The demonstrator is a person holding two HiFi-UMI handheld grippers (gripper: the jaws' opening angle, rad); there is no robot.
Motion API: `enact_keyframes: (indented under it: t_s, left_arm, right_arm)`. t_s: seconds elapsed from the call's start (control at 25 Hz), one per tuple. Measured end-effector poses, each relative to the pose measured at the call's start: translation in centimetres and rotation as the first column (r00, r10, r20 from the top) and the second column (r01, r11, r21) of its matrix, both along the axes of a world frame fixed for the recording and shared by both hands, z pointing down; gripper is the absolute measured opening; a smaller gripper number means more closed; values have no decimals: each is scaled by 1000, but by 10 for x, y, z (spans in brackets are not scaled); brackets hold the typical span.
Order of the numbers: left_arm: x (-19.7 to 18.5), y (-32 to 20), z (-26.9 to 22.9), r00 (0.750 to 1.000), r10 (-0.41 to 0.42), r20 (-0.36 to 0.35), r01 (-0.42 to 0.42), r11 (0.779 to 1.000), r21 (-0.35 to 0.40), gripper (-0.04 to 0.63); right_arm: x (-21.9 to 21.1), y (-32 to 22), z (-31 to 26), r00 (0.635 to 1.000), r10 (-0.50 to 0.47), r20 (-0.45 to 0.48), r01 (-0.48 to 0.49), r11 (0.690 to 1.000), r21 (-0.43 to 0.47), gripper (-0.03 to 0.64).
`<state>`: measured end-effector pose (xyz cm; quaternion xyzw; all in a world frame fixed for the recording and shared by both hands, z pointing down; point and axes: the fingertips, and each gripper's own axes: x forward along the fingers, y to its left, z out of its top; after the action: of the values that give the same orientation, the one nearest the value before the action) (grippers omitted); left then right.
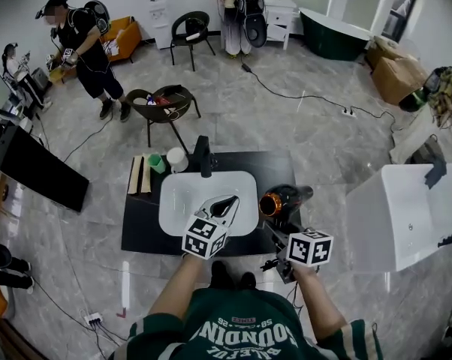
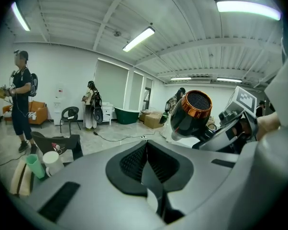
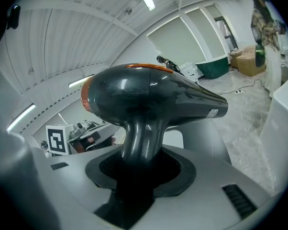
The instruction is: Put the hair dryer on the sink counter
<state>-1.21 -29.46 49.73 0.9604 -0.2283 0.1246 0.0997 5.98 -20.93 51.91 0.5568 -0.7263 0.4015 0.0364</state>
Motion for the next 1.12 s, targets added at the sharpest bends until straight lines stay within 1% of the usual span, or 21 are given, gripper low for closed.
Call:
enact_keyframes:
  t_s: [0.48, 0.76, 1.12]
  left_arm:
    - [-2, -18, 6, 1000, 28, -7, -28, 1000, -14, 12]
    - [-4, -36, 8, 999, 49, -13, -50, 999, -17, 12]
    - [-16, -57, 7, 996, 91, -25, -91, 996, -13, 12]
  right_arm:
    - [-4, -17, 3, 1000, 27, -9, -27, 1000, -13, 183]
    - [1, -34, -8, 998, 53, -20, -53, 998, -13, 183]
    - [6, -69, -8, 991, 96, -93, -97, 995, -4, 183]
